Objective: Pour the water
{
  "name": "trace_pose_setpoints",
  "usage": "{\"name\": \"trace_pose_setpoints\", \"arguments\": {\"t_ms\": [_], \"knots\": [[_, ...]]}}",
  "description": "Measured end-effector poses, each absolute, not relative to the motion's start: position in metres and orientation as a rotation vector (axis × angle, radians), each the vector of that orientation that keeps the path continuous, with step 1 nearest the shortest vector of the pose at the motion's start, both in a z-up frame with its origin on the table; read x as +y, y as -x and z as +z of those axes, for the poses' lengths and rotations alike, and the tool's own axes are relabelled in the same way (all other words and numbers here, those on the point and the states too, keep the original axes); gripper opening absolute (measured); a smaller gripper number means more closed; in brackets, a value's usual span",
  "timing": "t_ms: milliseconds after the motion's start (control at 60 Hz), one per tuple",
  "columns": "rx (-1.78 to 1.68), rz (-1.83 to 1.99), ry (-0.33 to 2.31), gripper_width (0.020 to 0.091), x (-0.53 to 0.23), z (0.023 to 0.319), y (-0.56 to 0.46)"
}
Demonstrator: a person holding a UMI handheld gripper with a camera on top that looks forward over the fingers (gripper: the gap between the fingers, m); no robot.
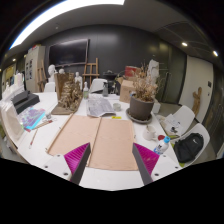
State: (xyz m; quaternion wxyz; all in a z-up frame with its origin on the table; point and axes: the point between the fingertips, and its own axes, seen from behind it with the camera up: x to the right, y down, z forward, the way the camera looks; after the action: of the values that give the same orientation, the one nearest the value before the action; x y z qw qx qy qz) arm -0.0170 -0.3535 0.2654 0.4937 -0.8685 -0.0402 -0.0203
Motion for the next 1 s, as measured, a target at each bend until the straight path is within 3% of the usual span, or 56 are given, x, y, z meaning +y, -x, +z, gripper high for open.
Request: {"name": "trace_pose_setpoints", "arguments": {"t_ms": [250,567,900,1000], "knots": [[0.000,-0.145,2.090,0.0854,-0.353,0.236,-0.053],[0.117,-0.230,2.027,0.0857,-0.334,0.157,-0.186],[0.145,-0.151,2.004,0.0854,-0.243,0.074,-0.249],[0.103,-0.130,1.987,0.0769,-0.218,0.059,-0.251]]}}
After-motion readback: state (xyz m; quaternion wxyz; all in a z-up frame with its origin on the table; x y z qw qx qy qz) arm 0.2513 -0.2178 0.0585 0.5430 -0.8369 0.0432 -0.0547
